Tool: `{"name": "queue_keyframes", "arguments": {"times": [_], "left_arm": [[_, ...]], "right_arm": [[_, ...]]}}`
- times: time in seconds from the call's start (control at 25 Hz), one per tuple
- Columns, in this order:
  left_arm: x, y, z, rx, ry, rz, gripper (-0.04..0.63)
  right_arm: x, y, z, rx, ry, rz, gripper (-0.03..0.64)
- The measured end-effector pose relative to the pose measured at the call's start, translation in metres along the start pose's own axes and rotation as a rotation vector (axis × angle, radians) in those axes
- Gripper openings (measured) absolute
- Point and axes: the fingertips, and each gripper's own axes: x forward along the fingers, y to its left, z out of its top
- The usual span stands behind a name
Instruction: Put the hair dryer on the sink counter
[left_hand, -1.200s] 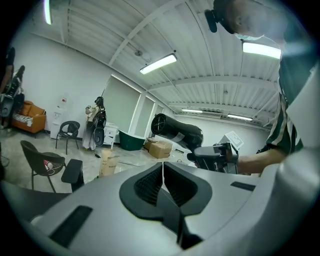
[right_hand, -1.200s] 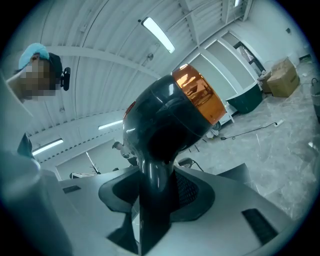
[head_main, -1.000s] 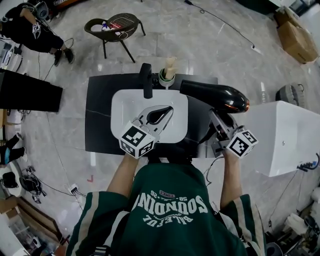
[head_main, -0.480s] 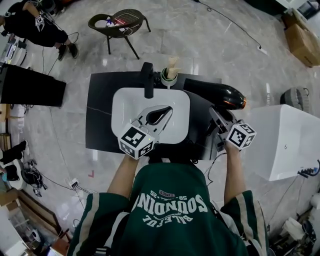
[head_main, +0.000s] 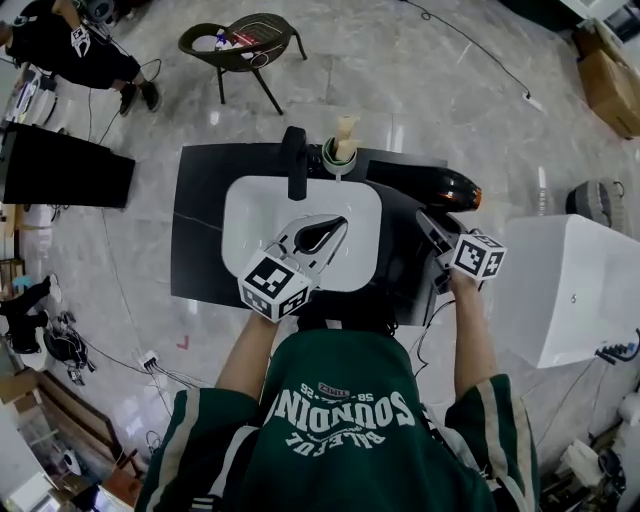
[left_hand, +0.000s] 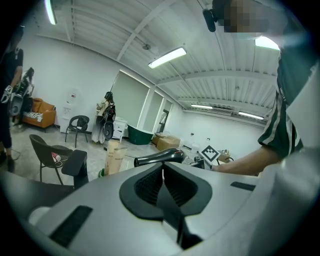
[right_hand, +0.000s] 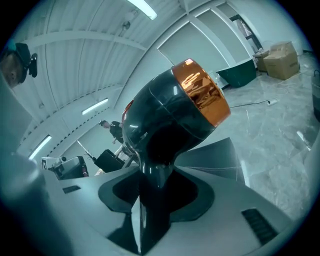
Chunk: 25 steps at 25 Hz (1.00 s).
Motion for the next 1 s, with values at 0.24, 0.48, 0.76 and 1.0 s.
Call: {"name": "queue_keyframes", "arguments": {"times": [0.24, 0.48, 0.76, 1.0], "left_arm": [[0.004, 0.004, -0.002, -0.006, 0.007, 0.009, 0.015], [0.007, 0.011, -0.007, -0.025, 0.012, 0.027, 0.015], [0.004, 0.018, -0.016, -0.052, 0.024, 0.053, 0.015], [0.004, 0.023, -0.024, -0.075, 0.032, 0.071, 0.015]], "right_arm": [[0.019, -0.017, -0.009, 0.041, 0.033, -0.012, 0.184], [0.039, -0.041, -0.021, 0.099, 0.083, -0.037, 0.184], [0.056, -0.067, -0.036, 0.162, 0.135, -0.085, 0.184], [0.068, -0.077, -0.041, 0.186, 0.159, -0.093, 0.184]]}}
